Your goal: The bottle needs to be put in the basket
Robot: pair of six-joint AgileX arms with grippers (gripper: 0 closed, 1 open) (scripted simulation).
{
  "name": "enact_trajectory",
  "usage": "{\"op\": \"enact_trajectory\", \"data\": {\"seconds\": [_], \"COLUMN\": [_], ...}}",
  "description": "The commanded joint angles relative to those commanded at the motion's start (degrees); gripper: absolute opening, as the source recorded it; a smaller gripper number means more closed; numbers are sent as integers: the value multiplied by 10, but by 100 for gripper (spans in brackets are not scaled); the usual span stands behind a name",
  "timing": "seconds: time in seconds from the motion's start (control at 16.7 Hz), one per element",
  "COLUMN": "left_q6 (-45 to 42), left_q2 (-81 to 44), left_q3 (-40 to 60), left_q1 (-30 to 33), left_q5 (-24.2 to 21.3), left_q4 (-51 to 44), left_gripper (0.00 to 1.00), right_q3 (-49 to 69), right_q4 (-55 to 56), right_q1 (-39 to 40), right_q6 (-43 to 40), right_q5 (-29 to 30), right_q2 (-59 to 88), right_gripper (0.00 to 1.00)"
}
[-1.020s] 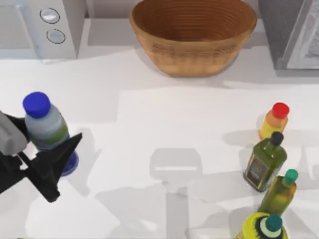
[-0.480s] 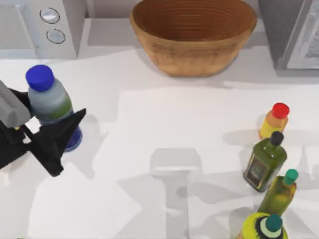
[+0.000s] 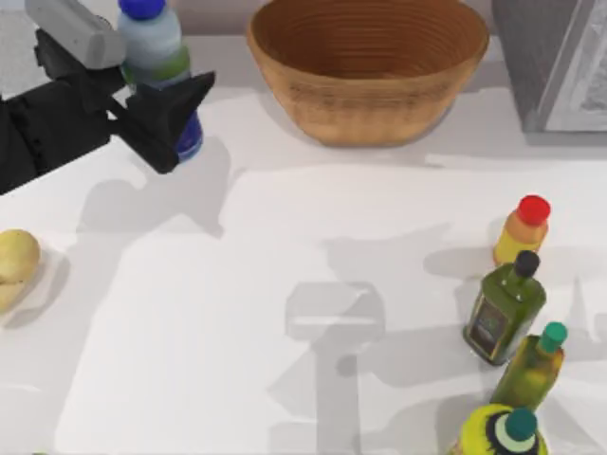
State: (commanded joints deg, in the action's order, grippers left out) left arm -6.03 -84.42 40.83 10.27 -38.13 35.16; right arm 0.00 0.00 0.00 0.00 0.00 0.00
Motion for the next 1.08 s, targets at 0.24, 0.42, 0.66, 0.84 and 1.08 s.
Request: {"op": "enact_trajectory", "data": {"seconds": [0.24, 0.42, 0.66, 0.84, 1.08], "left_q6": [4, 8, 13, 17, 20], "left_q2": [-110, -185, -270, -319, -357], "left_q3": [170, 297, 448, 537, 605], "left_q1": [41, 72, 110, 132, 150], "left_q5": [41, 75, 119, 146, 166], "left_q4": [-58, -104, -163, -200, -230], "left_gripper": [0, 0, 0, 0, 0], "right_q3": [0, 0, 0, 0, 0], "right_q4": [0, 0, 0, 0, 0], "right_q1": [0, 0, 0, 0, 0], "right_q6": [0, 0, 0, 0, 0], "right_q5": [0, 0, 0, 0, 0], "right_q2": [0, 0, 0, 0, 0], "right_gripper": [100, 100, 100, 100, 100]}}
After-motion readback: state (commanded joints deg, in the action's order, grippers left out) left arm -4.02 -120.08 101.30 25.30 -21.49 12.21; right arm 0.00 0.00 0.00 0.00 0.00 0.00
